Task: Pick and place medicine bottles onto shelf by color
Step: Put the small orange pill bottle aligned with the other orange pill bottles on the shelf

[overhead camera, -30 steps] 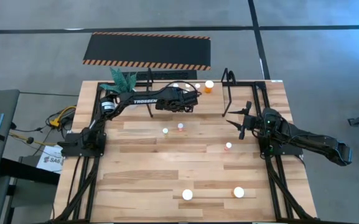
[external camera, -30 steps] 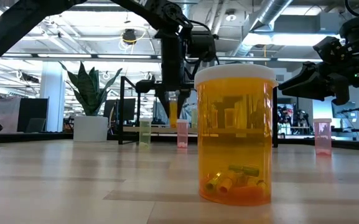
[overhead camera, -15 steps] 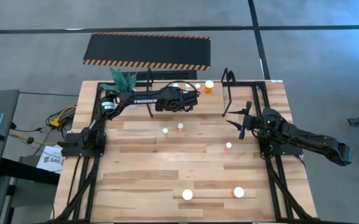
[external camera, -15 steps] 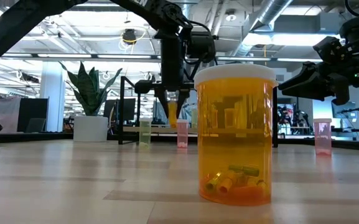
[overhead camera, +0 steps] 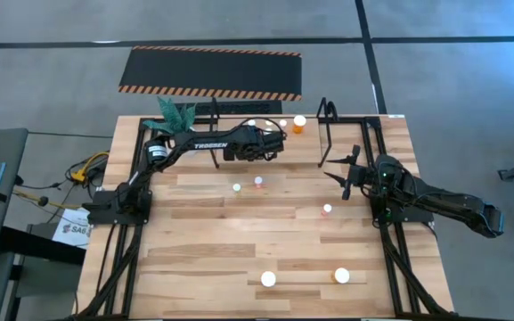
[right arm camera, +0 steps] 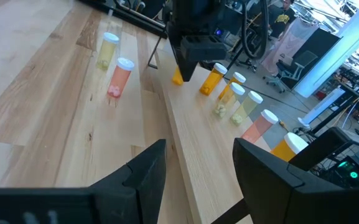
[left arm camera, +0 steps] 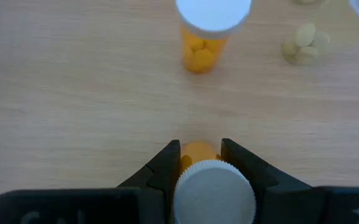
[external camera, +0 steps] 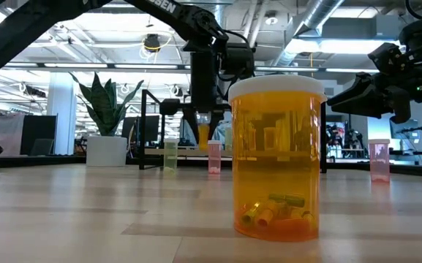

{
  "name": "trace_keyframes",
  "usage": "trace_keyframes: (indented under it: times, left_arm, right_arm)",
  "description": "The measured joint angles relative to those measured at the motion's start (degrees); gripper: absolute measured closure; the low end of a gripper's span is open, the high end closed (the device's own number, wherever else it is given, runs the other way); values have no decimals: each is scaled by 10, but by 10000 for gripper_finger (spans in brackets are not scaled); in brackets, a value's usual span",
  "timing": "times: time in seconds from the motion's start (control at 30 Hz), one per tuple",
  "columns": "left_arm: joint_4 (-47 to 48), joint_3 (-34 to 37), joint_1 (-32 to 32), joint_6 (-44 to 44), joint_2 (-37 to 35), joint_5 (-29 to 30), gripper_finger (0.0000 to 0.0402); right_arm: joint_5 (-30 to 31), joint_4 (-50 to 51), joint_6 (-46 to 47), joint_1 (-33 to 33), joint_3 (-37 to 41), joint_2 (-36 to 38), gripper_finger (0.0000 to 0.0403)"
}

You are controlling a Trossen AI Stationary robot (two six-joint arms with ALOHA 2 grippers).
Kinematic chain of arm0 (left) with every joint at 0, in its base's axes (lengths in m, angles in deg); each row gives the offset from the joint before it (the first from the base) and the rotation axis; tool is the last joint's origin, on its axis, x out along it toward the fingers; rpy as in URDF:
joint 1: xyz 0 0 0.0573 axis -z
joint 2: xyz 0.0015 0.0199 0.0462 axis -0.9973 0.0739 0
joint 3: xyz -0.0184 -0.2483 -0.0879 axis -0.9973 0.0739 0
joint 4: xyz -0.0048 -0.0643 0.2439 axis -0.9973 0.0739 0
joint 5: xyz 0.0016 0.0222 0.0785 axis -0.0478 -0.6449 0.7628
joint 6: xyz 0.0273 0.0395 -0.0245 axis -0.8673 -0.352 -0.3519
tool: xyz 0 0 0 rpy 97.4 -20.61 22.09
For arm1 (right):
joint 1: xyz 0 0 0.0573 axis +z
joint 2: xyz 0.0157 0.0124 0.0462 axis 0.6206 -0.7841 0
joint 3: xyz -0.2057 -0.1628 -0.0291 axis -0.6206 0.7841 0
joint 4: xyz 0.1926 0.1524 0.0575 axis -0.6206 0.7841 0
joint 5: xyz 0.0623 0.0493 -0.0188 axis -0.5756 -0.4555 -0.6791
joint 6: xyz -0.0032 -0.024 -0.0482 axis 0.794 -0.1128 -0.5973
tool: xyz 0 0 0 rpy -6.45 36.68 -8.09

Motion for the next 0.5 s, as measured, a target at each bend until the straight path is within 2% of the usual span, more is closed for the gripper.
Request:
trace_keyframes:
  times: [0.5]
  left_arm:
    - [-14, -1, -15, -9, 1, 0, 315]
  right_arm:
    - [0, 0, 0, 0, 0, 0, 196]
